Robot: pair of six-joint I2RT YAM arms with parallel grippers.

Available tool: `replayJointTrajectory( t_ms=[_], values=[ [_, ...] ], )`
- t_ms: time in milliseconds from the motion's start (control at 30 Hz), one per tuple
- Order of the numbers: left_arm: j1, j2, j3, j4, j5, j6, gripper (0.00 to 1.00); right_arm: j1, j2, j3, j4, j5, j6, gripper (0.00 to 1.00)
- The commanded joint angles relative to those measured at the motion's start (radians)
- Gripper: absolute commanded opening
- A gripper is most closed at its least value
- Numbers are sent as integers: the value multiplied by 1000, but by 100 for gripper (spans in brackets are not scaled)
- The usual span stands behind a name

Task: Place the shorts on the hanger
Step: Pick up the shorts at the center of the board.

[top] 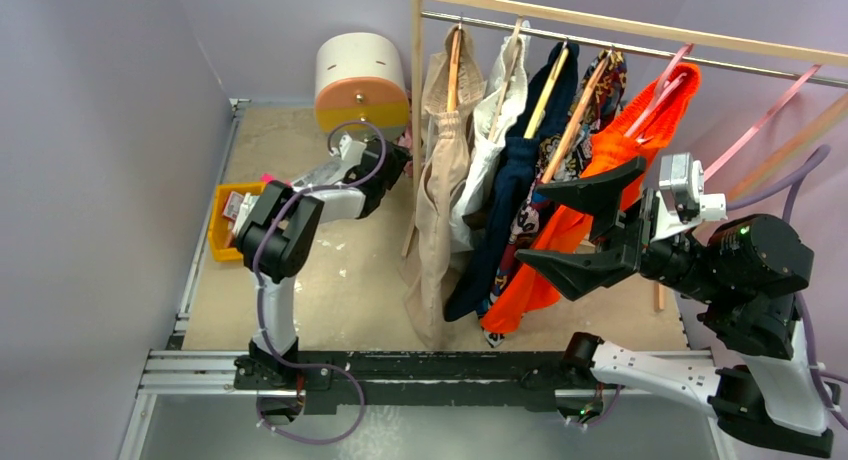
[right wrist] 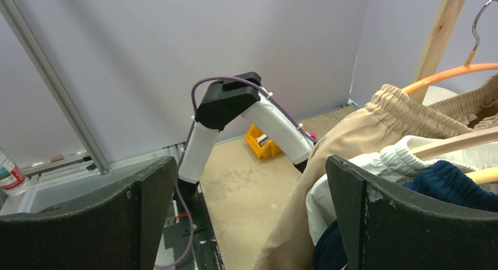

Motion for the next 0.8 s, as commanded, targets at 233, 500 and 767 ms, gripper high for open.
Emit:
replayJointTrajectory(
  t_ms=[233, 500, 767],
  values=[
    [2, 88, 121, -1, 5, -8, 56, 2, -5, 16, 27, -15, 8, 99],
    [2, 130, 137, -17, 17, -6, 47, 3, -1, 20, 23, -14, 8, 99],
    [2, 135, 130, -17, 23, 5, 25, 3, -5, 17, 25, -3, 8, 99]
  ],
)
